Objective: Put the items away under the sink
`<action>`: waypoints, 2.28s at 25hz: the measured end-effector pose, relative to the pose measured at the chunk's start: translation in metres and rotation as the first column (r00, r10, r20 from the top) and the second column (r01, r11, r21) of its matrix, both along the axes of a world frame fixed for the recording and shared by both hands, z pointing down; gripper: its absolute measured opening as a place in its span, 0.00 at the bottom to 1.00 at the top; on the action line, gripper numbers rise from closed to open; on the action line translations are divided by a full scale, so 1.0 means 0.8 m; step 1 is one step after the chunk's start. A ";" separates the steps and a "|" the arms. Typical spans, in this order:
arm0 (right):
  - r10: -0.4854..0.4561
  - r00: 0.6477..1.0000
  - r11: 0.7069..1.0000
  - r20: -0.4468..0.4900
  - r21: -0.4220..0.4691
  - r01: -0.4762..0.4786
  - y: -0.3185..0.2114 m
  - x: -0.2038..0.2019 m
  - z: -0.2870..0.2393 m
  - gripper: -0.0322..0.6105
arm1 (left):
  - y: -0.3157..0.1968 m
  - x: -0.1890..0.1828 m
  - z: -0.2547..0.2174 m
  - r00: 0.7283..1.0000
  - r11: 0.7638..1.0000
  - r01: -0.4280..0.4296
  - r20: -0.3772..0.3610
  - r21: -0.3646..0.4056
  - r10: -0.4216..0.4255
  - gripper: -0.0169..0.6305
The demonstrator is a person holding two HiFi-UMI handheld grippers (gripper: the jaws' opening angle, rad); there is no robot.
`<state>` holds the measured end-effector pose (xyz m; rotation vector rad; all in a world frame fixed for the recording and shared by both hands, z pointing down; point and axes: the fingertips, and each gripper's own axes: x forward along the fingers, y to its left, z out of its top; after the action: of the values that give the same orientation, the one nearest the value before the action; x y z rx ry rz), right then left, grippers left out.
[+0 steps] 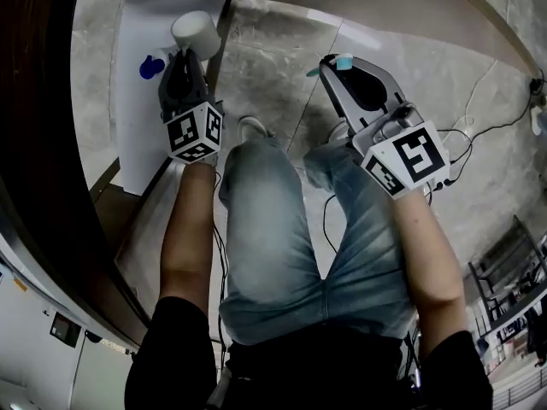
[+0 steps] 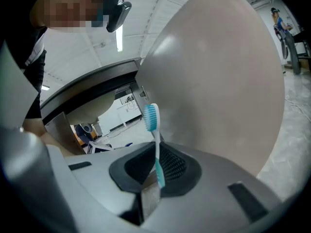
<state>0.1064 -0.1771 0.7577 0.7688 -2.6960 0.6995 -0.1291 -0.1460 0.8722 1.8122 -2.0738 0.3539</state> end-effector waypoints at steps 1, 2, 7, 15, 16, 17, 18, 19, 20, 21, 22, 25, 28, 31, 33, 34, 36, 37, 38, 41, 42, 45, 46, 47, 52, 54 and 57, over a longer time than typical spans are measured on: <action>-0.002 1.000 1.000 -0.002 0.001 0.002 -0.002 0.002 0.004 0.12 | -0.004 -0.003 0.007 1.000 1.000 0.009 0.000 0.003 -0.009 0.12; -0.004 1.000 1.000 -0.004 0.003 0.004 -0.004 0.003 0.007 0.12 | -0.009 -0.006 0.014 1.000 1.000 0.018 0.001 0.005 -0.018 0.12; -0.010 1.000 1.000 -0.010 0.010 0.010 -0.011 0.004 0.020 0.12 | -0.030 -0.021 0.034 0.998 0.998 0.065 0.023 0.012 -0.066 0.12; -0.001 1.000 1.000 -0.001 0.008 0.001 -0.008 0.005 0.013 0.12 | -0.040 -0.035 0.048 0.992 0.994 0.110 0.063 0.014 -0.111 0.12; -0.004 1.000 1.000 -0.002 0.004 0.004 -0.006 0.004 0.012 0.12 | -0.039 -0.034 0.049 0.991 0.994 0.111 0.071 0.010 -0.112 0.12; -0.006 1.000 1.000 -0.002 0.000 0.006 -0.004 0.003 0.011 0.12 | -0.037 -0.033 0.050 0.991 0.993 0.116 0.074 0.004 -0.116 0.12; -0.005 1.000 1.000 -0.001 -0.004 0.005 -0.002 0.003 0.010 0.12 | -0.035 -0.032 0.052 0.990 0.992 0.122 0.070 -0.005 -0.122 0.12; 0.000 1.000 1.000 -0.001 -0.010 0.000 0.000 0.003 0.008 0.12 | -0.033 -0.030 0.054 0.990 0.991 0.129 0.063 -0.019 -0.128 0.12; 0.007 1.000 1.000 -0.003 -0.018 -0.007 0.002 0.004 0.007 0.12 | -0.030 -0.028 0.056 0.990 0.990 0.133 0.053 -0.036 -0.131 0.12; 0.017 1.000 0.999 -0.006 -0.027 -0.017 0.005 0.006 0.005 0.12 | -0.027 -0.025 0.058 0.990 0.990 0.133 0.045 -0.054 -0.131 0.12; 0.026 1.000 0.999 -0.010 -0.035 -0.027 0.008 0.008 0.003 0.12 | -0.023 -0.022 0.060 0.991 0.989 0.130 0.040 -0.072 -0.128 0.12; 0.050 0.999 0.997 -0.017 -0.062 -0.051 0.016 0.015 -0.002 0.12 | -0.015 -0.017 0.068 0.992 0.984 0.126 0.038 -0.126 -0.122 0.12; 0.066 0.998 0.994 -0.017 -0.090 -0.067 0.023 0.019 -0.003 0.12 | -0.005 -0.022 0.079 0.988 0.969 0.152 0.042 -0.195 -0.147 0.12; 0.071 0.997 0.992 -0.024 -0.104 -0.073 0.026 0.022 -0.001 0.12 | 0.003 -0.032 0.091 0.978 0.947 0.206 0.033 -0.247 -0.204 0.12; 0.075 0.997 0.991 -0.026 -0.113 -0.078 0.026 0.023 0.001 0.12 | 0.005 -0.036 0.097 0.975 0.938 0.221 0.027 -0.266 -0.222 0.12; 0.077 0.997 0.990 -0.026 -0.118 -0.079 0.026 0.023 0.003 0.12 | 0.006 -0.037 0.100 0.974 0.935 0.222 0.025 -0.276 -0.224 0.12; 0.079 0.997 0.989 -0.024 -0.127 -0.081 0.024 0.021 0.005 0.12 | 0.007 -0.038 0.107 0.975 0.929 0.216 0.016 -0.300 -0.222 0.12; 0.080 0.997 0.988 -0.025 -0.132 -0.082 0.023 0.020 0.005 0.12 | 0.007 -0.038 0.109 0.975 0.926 0.215 0.009 -0.310 -0.223 0.13; 0.081 0.996 0.987 -0.026 -0.135 -0.084 0.022 0.019 0.005 0.12 | 0.008 -0.037 0.109 0.974 0.924 0.213 0.000 -0.319 -0.225 0.13; 0.098 0.995 0.985 -0.027 -0.143 -0.101 0.016 0.014 0.005 0.12 | 0.014 -0.032 0.100 0.974 0.917 0.203 -0.028 -0.344 -0.226 0.17; 0.107 0.994 0.983 -0.025 -0.148 -0.110 0.014 0.011 0.004 0.12 | 0.020 -0.028 0.096 0.974 0.914 0.197 -0.035 -0.355 -0.224 0.19; 0.128 0.992 0.979 -0.016 -0.161 -0.129 0.007 0.001 0.000 0.12 | 0.038 -0.013 0.076 0.977 0.906 0.177 -0.045 -0.384 -0.210 0.20; 0.129 0.992 0.979 -0.014 -0.157 -0.130 0.006 -0.005 -0.003 0.12 | 0.045 -0.009 0.067 0.977 0.904 0.170 -0.050 -0.391 -0.206 0.20; 0.129 0.992 0.980 -0.013 -0.150 -0.130 0.005 -0.011 -0.006 0.12 | 0.051 -0.005 0.058 0.978 0.902 0.163 -0.058 -0.399 -0.203 0.20; 0.135 0.991 0.983 0.023 -0.130 -0.130 -0.006 -0.050 -0.025 0.12 | 0.076 0.004 0.008 0.979 0.898 0.123 -0.098 -0.422 -0.180 0.23; 0.147 0.987 0.981 0.065 -0.136 -0.137 -0.015 -0.069 -0.032 0.12 | 0.082 0.008 -0.014 0.985 0.899 0.092 -0.094 -0.429 -0.146 0.23; 0.172 0.977 0.976 0.128 -0.159 -0.151 -0.026 -0.095 -0.038 0.12 | 0.093 0.018 -0.044 0.992 0.896 0.037 -0.092 -0.443 -0.087 0.24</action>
<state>0.0308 -0.1981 0.7271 0.9404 -2.6869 1.0166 -0.1146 -0.0720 0.8367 1.4555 -1.7894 0.6347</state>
